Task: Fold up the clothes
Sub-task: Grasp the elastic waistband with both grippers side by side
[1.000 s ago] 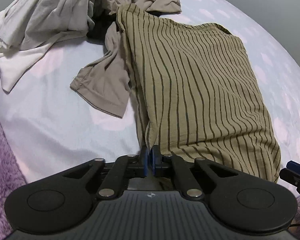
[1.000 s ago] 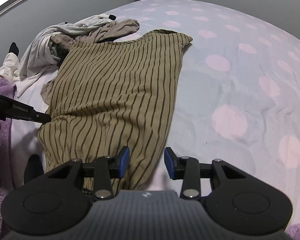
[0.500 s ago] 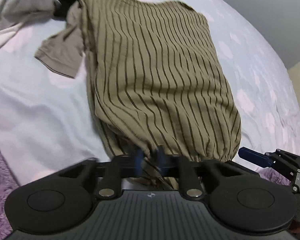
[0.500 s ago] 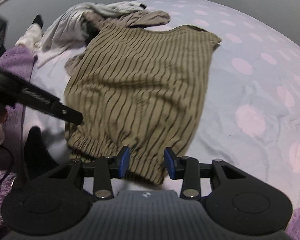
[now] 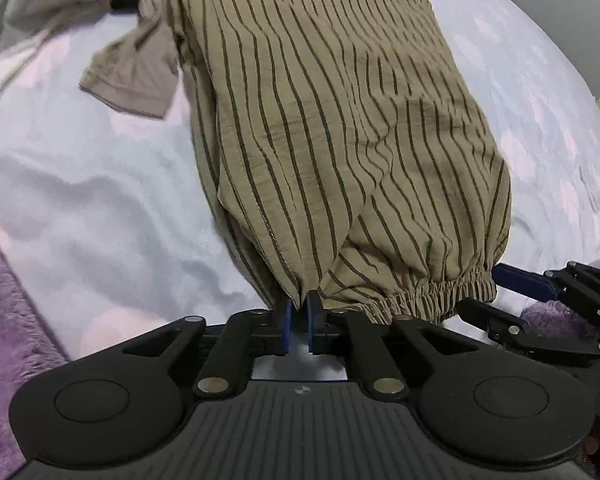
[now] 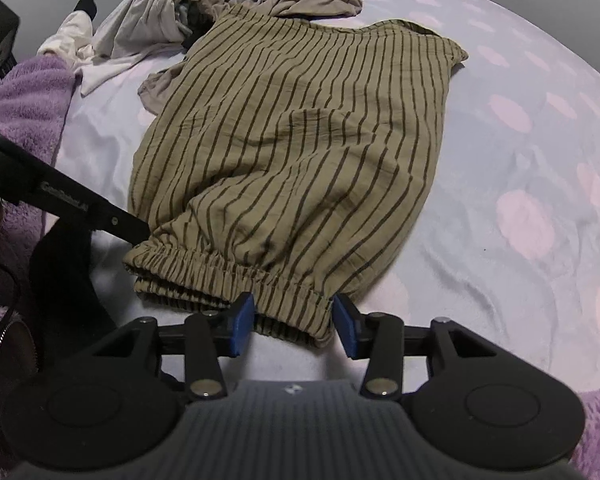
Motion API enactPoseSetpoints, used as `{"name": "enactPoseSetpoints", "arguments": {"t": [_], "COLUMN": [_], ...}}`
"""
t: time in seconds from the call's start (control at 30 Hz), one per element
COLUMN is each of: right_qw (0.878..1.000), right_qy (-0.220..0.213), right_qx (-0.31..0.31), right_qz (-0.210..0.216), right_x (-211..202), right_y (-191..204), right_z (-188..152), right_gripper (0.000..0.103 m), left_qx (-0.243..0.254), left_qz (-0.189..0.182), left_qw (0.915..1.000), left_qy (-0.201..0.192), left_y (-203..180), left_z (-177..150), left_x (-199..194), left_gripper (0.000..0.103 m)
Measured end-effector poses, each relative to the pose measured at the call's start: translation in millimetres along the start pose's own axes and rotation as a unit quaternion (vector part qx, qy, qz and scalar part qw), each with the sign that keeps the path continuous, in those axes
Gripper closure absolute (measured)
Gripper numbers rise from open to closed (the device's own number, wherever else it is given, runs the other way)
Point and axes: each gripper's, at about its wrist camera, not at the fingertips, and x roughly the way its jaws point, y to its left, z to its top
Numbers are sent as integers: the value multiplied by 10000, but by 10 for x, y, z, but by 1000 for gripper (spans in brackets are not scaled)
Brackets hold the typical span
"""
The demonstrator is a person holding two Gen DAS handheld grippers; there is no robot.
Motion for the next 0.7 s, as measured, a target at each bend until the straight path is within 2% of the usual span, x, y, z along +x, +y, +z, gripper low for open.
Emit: {"name": "enactPoseSetpoints", "arguments": {"t": [0.03,0.1,0.17,0.2,0.23,0.3,0.37,0.43,0.5,0.6,0.7], "right_qw": [10000,9998,9994,9991,9987,9968,9939,9915,9906,9903,9896], "right_qy": [-49,-188,-321,-362,-387,-398,-359,-342,-302,-186,-86], "right_qx": [27,-3,-51,-162,-297,-642,-978,-1176,-1231,-1269,-1340], "right_qz": [10,49,92,128,168,270,352,441,520,536,514], "right_x": [-27,-112,-195,-229,-250,-286,-278,-244,-178,-60,36], "right_y": [-11,-30,-46,-36,-19,19,70,119,167,208,226], "right_z": [3,33,63,82,97,120,112,84,49,-11,-37], "right_gripper": [56,55,55,55,55,55,53,52,51,49,43], "left_qx": [17,252,753,1040,1379,2222,2985,3540,3883,4210,4309], "left_qz": [72,160,129,93,73,109,263,372,421,589,765], "left_qw": [9999,9991,9953,9917,9865,9694,9489,9305,9180,9040,8987], "left_qy": [-76,-314,-601,-747,-876,-1042,-987,-862,-684,-452,-303], "left_y": [-16,-76,-184,-246,-323,-521,-728,-879,-964,-1011,-990], "left_z": [-11,-35,-77,-101,-130,-204,-285,-369,-452,-548,-565], "left_x": [-78,-252,-403,-471,-518,-527,-414,-273,-141,42,193], "left_gripper": [86,85,78,72,63,55,55,54,53,52,51]}}
